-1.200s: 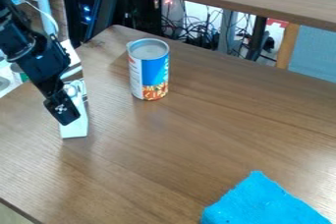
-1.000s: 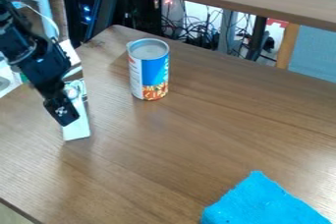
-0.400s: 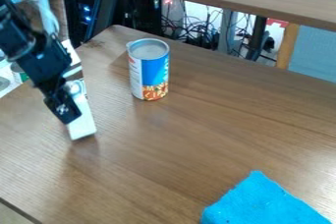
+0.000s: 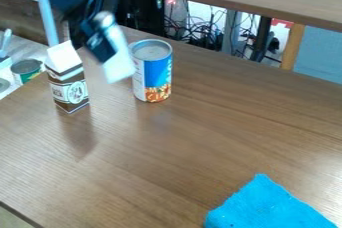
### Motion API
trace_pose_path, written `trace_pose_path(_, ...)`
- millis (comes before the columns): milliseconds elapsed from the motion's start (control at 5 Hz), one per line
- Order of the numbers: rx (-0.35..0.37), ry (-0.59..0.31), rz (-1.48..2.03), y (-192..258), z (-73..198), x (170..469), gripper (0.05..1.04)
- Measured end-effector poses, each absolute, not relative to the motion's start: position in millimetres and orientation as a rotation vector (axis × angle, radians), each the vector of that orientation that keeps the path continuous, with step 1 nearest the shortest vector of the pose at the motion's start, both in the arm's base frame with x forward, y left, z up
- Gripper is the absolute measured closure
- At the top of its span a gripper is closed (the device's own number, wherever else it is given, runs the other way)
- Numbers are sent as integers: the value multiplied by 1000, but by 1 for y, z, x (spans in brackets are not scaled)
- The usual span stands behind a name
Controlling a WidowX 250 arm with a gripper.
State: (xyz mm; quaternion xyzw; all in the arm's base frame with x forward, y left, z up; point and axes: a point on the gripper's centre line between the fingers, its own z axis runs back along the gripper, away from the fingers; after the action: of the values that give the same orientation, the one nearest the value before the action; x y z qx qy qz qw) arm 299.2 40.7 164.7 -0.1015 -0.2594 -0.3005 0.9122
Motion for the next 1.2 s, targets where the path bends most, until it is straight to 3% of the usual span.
trace_pose_path(200,-248,-565,-690,-6,192,333,440)
trace_pose_path(400,-262,-534,-802,-57,176,369,440)
trace_pose_path(600,-232,-516,-872,-112,158,397,441)
trace_pose_path(1000,-151,-422,-888,-125,112,425,441)
trace_pose_path(1200,-134,-421,-876,-123,98,431,441)
